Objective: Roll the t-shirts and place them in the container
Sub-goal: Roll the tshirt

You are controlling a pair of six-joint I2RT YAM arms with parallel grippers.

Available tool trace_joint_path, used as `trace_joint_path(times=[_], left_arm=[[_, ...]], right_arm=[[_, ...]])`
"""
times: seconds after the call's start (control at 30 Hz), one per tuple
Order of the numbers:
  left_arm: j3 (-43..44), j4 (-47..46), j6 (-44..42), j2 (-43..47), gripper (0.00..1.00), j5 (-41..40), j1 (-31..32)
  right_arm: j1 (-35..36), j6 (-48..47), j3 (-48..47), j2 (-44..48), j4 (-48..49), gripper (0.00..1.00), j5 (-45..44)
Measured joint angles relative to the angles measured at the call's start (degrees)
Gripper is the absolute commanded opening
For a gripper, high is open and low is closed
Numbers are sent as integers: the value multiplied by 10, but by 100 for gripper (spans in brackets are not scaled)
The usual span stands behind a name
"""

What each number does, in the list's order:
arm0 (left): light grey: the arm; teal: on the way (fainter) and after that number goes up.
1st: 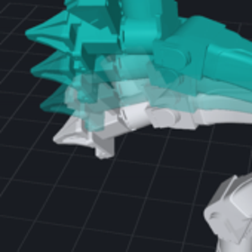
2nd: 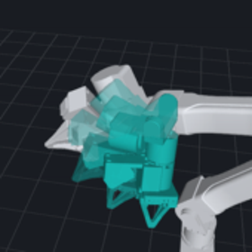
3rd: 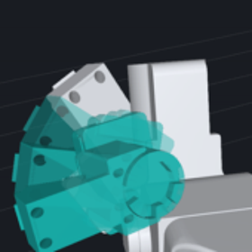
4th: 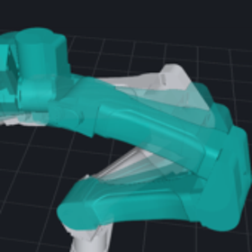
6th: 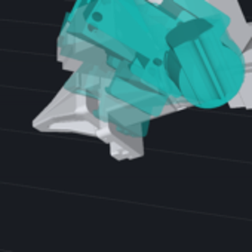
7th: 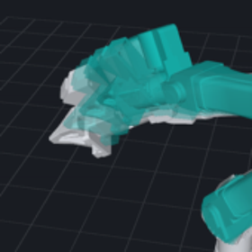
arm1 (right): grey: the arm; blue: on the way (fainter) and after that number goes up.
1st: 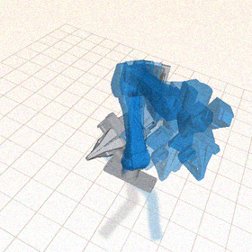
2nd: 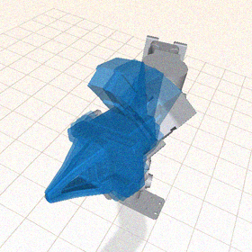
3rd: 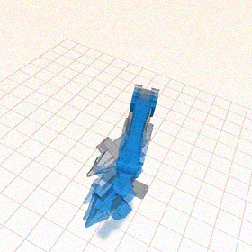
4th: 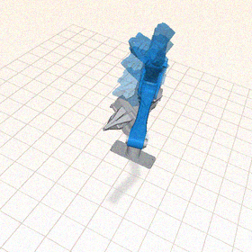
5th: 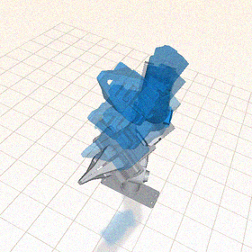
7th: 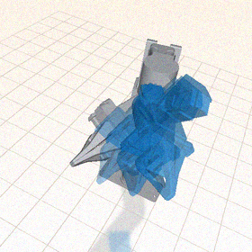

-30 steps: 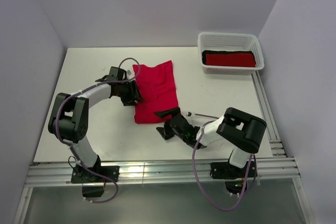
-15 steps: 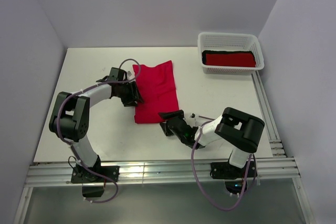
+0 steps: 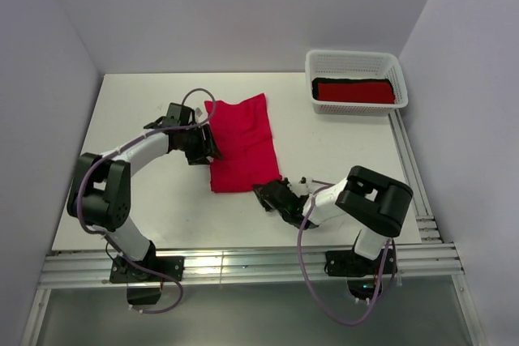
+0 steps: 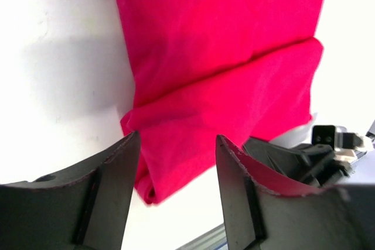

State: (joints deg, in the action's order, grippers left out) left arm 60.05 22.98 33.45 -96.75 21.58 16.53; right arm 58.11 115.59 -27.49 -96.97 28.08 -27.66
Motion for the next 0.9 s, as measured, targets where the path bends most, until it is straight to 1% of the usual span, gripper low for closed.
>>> trace_joint_path(times=[0.1, 0.2, 0.4, 0.47, 0.5, 0.53, 0.67, 0.7, 0.83, 0.9], left_arm=[[0, 18, 1, 35, 61, -5, -2], [-11, 22, 3, 77, 61, -4, -5], [-100, 18, 24, 167, 63, 7, 2], [-143, 17, 38, 203, 64, 8, 15], [-165, 14, 47, 225, 67, 8, 25], [-191, 12, 58, 250, 67, 7, 38], [-274, 5, 107, 339, 71, 5, 81], [-292, 4, 119, 362, 77, 2, 88], [-339, -3, 159, 434, 78, -13, 114], [-352, -13, 174, 448, 79, -21, 127]], right_arm=[[0, 0, 10, 19, -17, 0, 6], [7, 0, 17, 60, -73, 0, 10], [42, -2, 20, 154, -204, 0, 31], [46, -2, 12, 164, -254, 0, 48], [46, -2, 7, 165, -274, 0, 56], [44, -2, 2, 165, -293, 0, 63], [30, -2, -26, 167, -353, 0, 92], [26, -2, -35, 169, -368, 0, 99], [16, -5, -52, 181, -404, 0, 111], [14, -6, -54, 187, -417, 0, 115]])
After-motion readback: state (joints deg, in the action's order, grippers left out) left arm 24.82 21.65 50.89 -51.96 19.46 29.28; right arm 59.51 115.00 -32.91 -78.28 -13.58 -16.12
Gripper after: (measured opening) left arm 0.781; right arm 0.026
